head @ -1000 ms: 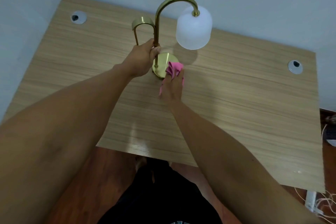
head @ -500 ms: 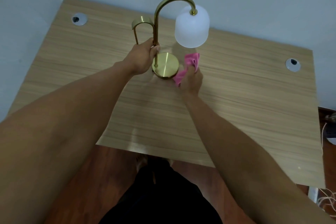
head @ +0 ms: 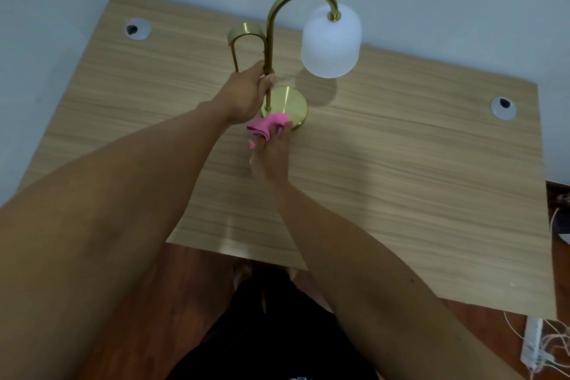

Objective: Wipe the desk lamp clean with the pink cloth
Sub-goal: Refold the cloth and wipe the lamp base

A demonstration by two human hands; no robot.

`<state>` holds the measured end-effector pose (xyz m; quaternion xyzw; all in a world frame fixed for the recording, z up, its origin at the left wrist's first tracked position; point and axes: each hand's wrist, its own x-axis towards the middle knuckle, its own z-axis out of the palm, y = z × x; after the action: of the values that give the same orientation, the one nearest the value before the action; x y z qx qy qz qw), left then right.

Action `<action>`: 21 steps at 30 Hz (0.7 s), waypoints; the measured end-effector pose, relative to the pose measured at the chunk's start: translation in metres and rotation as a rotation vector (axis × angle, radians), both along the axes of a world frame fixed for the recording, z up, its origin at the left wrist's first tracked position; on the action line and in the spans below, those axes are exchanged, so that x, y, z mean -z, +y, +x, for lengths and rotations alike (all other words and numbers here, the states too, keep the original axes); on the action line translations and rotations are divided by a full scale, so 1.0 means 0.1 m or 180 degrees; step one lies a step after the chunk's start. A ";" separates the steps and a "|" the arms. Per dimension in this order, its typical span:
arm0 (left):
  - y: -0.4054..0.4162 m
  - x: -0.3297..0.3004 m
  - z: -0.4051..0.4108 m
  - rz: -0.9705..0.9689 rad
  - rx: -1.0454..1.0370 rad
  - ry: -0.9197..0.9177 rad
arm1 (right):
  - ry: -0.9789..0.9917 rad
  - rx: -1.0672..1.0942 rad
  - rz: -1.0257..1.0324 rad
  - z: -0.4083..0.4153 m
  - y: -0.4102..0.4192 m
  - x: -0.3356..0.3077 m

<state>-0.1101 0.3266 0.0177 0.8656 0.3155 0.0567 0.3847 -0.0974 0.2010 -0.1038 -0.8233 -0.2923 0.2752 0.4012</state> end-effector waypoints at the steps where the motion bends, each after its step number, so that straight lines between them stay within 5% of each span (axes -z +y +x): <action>1: 0.00 -0.01 0.00 0.0007 0.0020 0.0017 | -0.0153 -0.0288 0.0079 -0.02 -0.05 -0.04; 6: 0.00 -0.03 0.00 0.0038 0.0032 0.0060 | -0.1453 -0.1498 0.0207 0.20 -0.28 -0.25; 10: -0.01 -0.04 0.00 0.0049 0.0022 0.0054 | -0.3147 -0.2495 0.0223 0.62 -0.25 -0.19; 19: 0.02 -0.02 0.01 0.0007 0.0050 0.0093 | -0.3548 -0.2983 -0.0309 1.01 -0.44 -0.31; 21: 0.01 -0.04 0.01 -0.0041 0.0044 0.0106 | -0.3248 -0.2849 -0.0163 1.07 -0.54 -0.24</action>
<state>-0.1094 0.3278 0.0214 0.8661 0.3162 0.0375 0.3854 0.0091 0.1475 -0.0796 -0.6591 -0.7510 -0.0014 0.0408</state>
